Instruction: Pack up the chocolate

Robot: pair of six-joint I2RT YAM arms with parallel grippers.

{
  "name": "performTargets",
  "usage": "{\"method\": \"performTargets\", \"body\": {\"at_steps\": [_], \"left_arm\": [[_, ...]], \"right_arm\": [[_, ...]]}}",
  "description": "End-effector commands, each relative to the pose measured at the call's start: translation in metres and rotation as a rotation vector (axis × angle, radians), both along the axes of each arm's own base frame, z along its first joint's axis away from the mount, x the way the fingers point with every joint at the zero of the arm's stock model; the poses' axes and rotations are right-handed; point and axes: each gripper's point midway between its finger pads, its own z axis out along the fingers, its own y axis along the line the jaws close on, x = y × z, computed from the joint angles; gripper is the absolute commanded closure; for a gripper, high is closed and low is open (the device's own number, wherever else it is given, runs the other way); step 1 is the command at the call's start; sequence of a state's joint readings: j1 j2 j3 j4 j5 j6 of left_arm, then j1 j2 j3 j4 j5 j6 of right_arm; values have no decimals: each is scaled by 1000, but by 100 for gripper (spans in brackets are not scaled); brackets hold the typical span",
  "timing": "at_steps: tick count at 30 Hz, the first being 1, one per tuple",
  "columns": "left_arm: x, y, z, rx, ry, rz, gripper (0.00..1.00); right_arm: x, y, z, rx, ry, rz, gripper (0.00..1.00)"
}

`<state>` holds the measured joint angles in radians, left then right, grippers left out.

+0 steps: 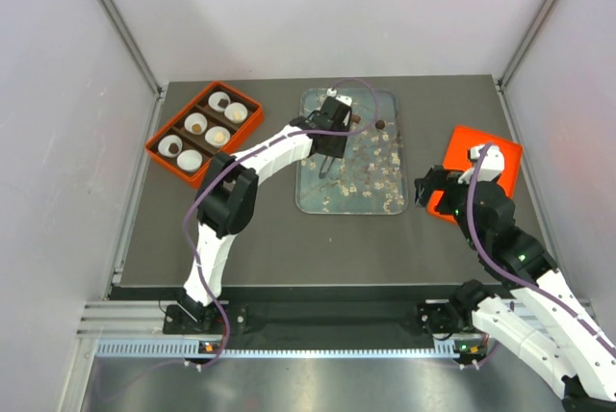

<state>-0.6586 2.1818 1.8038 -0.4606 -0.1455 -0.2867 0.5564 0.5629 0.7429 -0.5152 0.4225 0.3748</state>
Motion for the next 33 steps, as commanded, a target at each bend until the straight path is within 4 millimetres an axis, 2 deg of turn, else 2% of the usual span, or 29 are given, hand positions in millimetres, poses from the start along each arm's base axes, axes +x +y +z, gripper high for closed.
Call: {"method": "performTargets", "body": {"at_steps": [1, 14, 25, 33], "left_arm": [[-6, 8, 39, -25, -35, 41, 60], [-21, 21, 56, -41, -8, 91, 61], [-24, 29, 62, -35, -4, 113, 61], [-27, 30, 59, -31, 9, 108, 61]], "right_arm": [[2, 2, 24, 36, -71, -2, 0], [0, 2, 27, 53, -82, 5, 0], [-2, 2, 28, 64, -85, 9, 0], [-2, 3, 28, 64, -84, 11, 0]]}}
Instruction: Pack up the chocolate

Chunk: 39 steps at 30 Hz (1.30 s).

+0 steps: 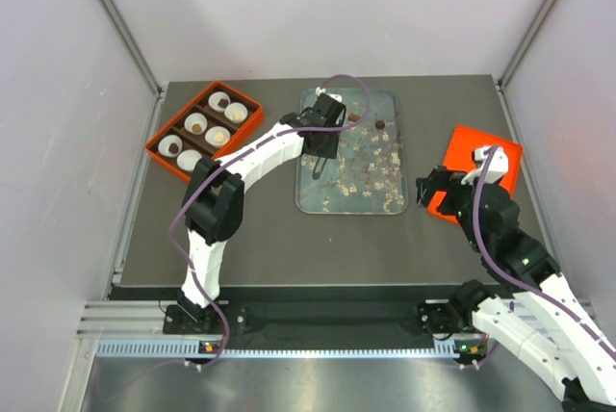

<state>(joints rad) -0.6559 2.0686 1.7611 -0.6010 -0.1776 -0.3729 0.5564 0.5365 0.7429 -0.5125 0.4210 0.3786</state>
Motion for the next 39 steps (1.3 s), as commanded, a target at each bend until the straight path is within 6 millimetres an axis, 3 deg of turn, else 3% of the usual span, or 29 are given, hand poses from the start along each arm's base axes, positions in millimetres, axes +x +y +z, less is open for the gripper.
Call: {"method": "performTargets", "body": {"at_steps": [1, 17, 39], "left_arm": [[1, 4, 33, -37, -54, 21, 61], [0, 6, 13, -5, -25, 26, 59], [-1, 8, 7, 7, -12, 31, 55]], "right_arm": [[1, 4, 22, 44, -60, 9, 0], [1, 4, 24, 42, -63, 8, 0], [0, 3, 22, 45, -63, 6, 0]]}}
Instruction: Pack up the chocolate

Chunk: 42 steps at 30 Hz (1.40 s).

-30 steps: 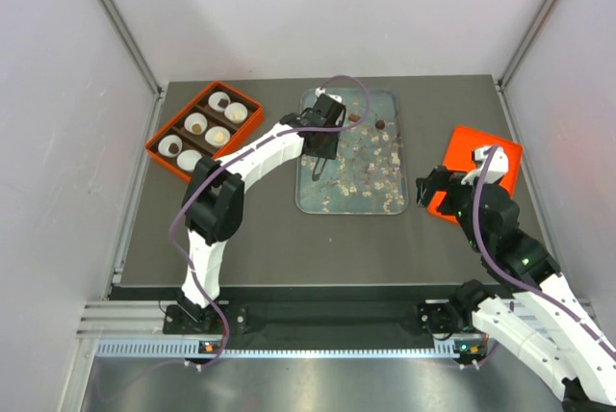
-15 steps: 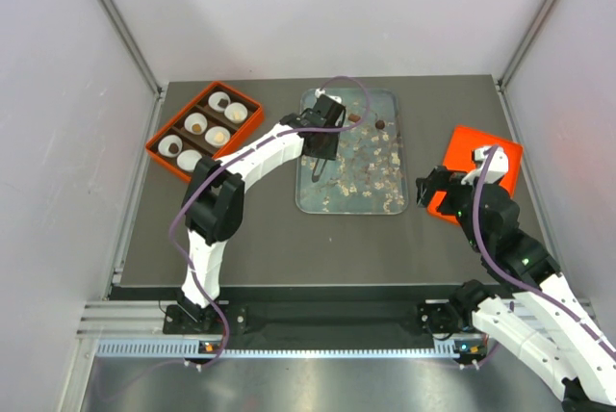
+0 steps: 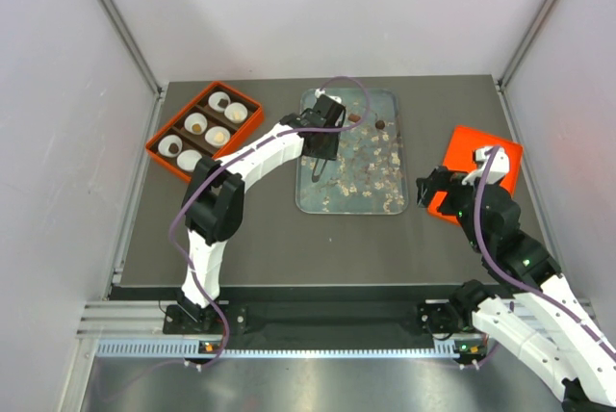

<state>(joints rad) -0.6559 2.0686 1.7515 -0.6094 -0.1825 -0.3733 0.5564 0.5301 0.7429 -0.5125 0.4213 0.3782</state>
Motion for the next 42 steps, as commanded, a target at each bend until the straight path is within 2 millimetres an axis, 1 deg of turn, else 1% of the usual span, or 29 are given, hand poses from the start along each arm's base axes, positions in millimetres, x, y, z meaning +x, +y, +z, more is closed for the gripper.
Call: {"method": "performTargets", "body": {"at_steps": [1, 5, 12, 17, 19, 24, 25, 27, 28, 30, 31, 33, 34, 36, 37, 39, 40, 42], "left_arm": [[2, 4, 12, -6, -24, 28, 55], [3, 4, 13, -8, -26, 28, 55], [3, 5, 8, -1, -22, 31, 55], [5, 7, 10, 6, -32, 35, 58], [7, 7, 14, 8, -44, 34, 61], [8, 10, 27, 9, -61, 43, 63], [9, 11, 35, 2, -74, 47, 63], [7, 18, 45, 14, -75, 59, 64], [9, 24, 61, -2, -95, 73, 64], [7, 33, 75, -17, -99, 89, 64], [8, 42, 90, -40, -116, 113, 64], [5, 58, 101, -45, -116, 145, 64], [5, 72, 110, -57, -124, 179, 64], [2, 90, 117, -64, -121, 214, 64], [-1, 108, 121, -76, -115, 247, 64], [-3, 126, 126, -90, -115, 281, 64], [-7, 144, 128, -92, -116, 313, 64], [-12, 162, 130, -96, -113, 347, 64]], "right_arm": [[1, 3, 20, 40, -56, 6, 0], [1, 3, 20, 42, -57, 6, 0], [1, 3, 20, 41, -59, 5, 0], [0, 2, 19, 40, -58, 4, 0], [0, 2, 20, 42, -59, 3, 0], [0, 2, 19, 41, -56, 5, 0], [0, 2, 19, 40, -56, 3, 0], [-1, 2, 20, 42, -59, 5, 0], [-1, 1, 20, 40, -59, 2, 0], [-1, 2, 20, 42, -59, 3, 0], [-1, 2, 19, 42, -56, 4, 0], [0, 3, 20, 47, -56, 8, 0], [0, 4, 18, 44, -51, 8, 0], [0, 4, 17, 45, -52, 9, 0], [-1, 3, 17, 46, -52, 8, 0], [-1, 3, 18, 49, -56, 8, 0], [-1, 3, 18, 51, -60, 8, 0], [-2, 4, 18, 53, -57, 16, 0]]}}
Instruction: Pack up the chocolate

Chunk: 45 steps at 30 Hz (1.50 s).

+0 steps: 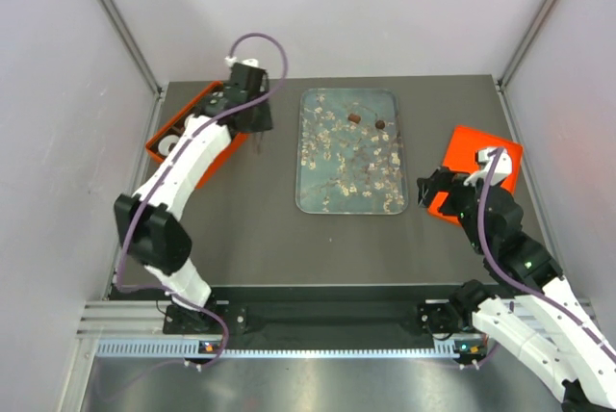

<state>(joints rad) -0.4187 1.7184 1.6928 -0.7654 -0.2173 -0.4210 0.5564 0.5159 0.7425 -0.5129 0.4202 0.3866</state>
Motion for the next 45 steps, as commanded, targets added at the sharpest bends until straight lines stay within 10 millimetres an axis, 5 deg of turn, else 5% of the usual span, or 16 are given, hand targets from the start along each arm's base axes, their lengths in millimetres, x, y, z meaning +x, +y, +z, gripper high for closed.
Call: {"method": "performTargets", "body": {"at_steps": [1, 10, 21, 45], "left_arm": [[-20, 43, 10, -22, 10, 85, 64], [-62, 131, -5, 69, 96, 283, 64], [-89, 179, -32, 122, 167, 394, 64], [-68, 203, -69, 137, 157, 459, 62]], "right_arm": [[0, 6, 16, 43, -50, 21, 0], [-4, 9, 20, 58, -62, 48, 0], [-5, 12, 21, 57, -61, 64, 0], [-1, 11, 16, 55, -57, 51, 0]]}}
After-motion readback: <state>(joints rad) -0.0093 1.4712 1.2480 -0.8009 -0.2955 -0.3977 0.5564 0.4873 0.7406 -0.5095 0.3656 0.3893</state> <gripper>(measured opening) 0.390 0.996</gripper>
